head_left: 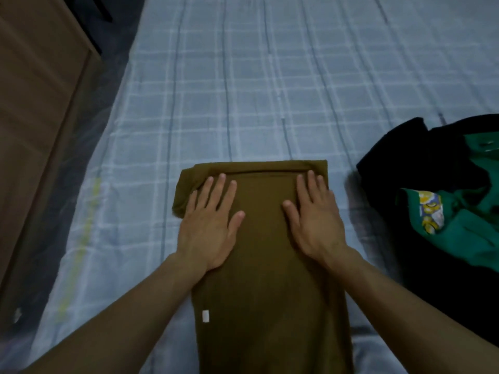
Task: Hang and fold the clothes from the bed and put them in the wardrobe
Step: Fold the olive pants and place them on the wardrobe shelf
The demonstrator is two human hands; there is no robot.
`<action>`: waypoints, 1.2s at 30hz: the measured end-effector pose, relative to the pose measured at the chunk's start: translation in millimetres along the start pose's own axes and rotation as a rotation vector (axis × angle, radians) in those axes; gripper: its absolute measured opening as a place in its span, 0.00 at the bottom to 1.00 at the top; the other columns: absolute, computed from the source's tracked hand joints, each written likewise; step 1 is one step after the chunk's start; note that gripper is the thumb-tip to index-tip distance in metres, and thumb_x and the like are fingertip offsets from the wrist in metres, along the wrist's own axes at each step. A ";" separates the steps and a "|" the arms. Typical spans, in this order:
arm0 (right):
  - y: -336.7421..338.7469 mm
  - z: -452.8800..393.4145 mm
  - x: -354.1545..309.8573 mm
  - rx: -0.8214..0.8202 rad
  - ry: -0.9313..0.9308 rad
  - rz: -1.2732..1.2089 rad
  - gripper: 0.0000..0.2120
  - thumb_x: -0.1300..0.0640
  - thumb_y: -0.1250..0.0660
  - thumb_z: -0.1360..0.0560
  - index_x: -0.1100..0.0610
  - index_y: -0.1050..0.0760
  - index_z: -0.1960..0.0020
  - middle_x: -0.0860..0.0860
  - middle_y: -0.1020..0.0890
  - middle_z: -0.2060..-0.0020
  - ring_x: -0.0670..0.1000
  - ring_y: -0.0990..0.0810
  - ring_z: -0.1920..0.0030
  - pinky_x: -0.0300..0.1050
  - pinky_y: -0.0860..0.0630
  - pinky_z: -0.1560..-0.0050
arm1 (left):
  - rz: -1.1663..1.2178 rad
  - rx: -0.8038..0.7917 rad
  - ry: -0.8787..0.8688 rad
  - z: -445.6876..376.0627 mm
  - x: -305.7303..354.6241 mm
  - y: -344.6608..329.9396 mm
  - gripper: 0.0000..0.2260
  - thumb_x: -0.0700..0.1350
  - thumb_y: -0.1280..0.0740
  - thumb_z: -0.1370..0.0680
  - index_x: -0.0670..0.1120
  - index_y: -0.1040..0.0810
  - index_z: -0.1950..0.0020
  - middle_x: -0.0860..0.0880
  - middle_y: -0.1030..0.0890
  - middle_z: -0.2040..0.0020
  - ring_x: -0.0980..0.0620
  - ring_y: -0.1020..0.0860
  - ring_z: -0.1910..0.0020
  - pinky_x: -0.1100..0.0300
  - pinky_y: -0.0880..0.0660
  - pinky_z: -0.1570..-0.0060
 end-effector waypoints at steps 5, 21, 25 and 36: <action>37.0 -18.9 -9.9 0.167 -0.001 -0.080 0.26 0.56 0.38 0.21 0.58 0.37 0.25 0.59 0.39 0.23 0.60 0.44 0.22 0.56 0.45 0.22 | 0.199 0.229 -0.004 -16.1 10.1 45.8 0.20 0.53 0.44 0.18 0.47 0.29 0.28 0.46 0.29 0.27 0.47 0.33 0.29 0.49 0.36 0.30; 46.8 -93.2 -15.7 -0.258 0.232 0.043 0.10 0.52 0.27 0.28 0.50 0.23 0.48 0.47 0.27 0.56 0.53 0.24 0.51 0.49 0.26 0.50 | 0.029 -0.181 -0.112 -97.2 -12.7 58.4 0.07 0.47 0.30 0.26 0.52 0.29 0.55 0.52 0.27 0.55 0.50 0.27 0.55 0.54 0.31 0.56; 53.8 -87.0 -13.4 -0.180 0.180 -0.036 0.05 0.55 0.30 0.25 0.52 0.25 0.52 0.49 0.22 0.56 0.54 0.23 0.53 0.49 0.26 0.54 | 0.130 -0.072 -0.098 -91.3 -18.8 66.3 0.07 0.47 0.31 0.24 0.54 0.29 0.55 0.55 0.26 0.59 0.51 0.26 0.57 0.55 0.31 0.59; 107.5 -65.9 -24.8 0.077 0.204 -0.085 0.05 0.60 0.37 0.22 0.55 0.25 0.49 0.52 0.22 0.56 0.56 0.24 0.54 0.53 0.25 0.53 | 0.121 0.218 -0.162 -60.9 3.8 117.5 0.05 0.40 0.35 0.23 0.48 0.28 0.49 0.51 0.29 0.56 0.49 0.30 0.58 0.52 0.31 0.60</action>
Point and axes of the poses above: each hand's wrist, its own z-axis away from the middle knuckle, its own y-axis out of the back of the hand, x = y × z, the point moved 7 cm from there along -z, towards the middle knuckle
